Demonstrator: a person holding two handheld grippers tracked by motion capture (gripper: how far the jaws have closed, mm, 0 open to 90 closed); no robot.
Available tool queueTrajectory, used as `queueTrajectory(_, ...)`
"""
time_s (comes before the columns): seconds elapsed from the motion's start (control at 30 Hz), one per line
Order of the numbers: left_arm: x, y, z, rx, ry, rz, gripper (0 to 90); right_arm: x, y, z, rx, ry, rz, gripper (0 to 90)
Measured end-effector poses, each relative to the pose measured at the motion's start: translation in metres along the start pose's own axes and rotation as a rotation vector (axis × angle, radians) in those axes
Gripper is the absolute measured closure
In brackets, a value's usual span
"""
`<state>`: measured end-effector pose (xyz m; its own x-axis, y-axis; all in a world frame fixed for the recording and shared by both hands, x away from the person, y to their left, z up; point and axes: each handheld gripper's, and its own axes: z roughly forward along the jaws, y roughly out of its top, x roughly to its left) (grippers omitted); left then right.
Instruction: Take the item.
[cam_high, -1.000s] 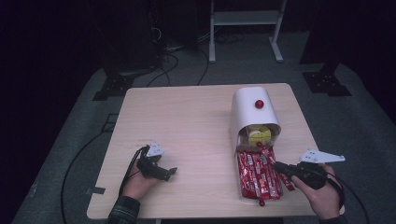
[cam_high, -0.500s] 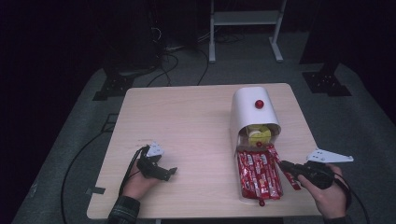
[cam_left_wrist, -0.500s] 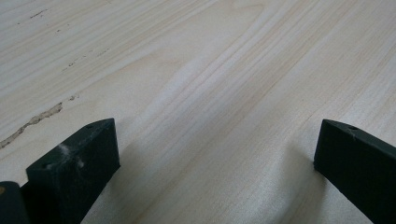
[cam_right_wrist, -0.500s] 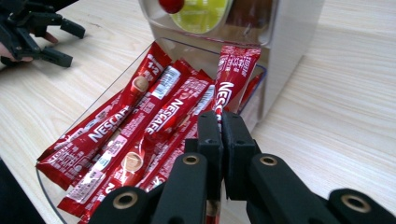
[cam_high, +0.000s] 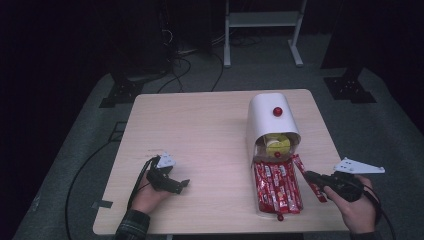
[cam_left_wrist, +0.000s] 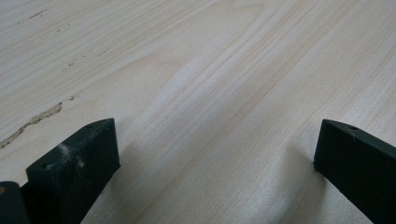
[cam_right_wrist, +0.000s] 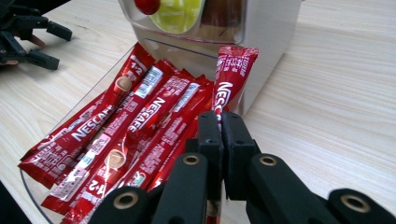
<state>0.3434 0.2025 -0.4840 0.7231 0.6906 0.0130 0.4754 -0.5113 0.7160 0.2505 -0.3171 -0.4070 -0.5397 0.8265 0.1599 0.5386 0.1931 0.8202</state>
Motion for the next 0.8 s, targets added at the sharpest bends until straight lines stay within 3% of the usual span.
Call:
queueTrajectory(0.4,0.000,0.000,0.000,0.000,0.000,0.000,0.0,-0.011,-0.001,-0.007,-0.020,-0.036,0.022,86.9)
queueTrajectory(0.8,0.000,0.000,0.000,0.001,0.000,0.001,0.0,-0.024,0.001,-0.001,-0.045,-0.079,0.045,86.9)
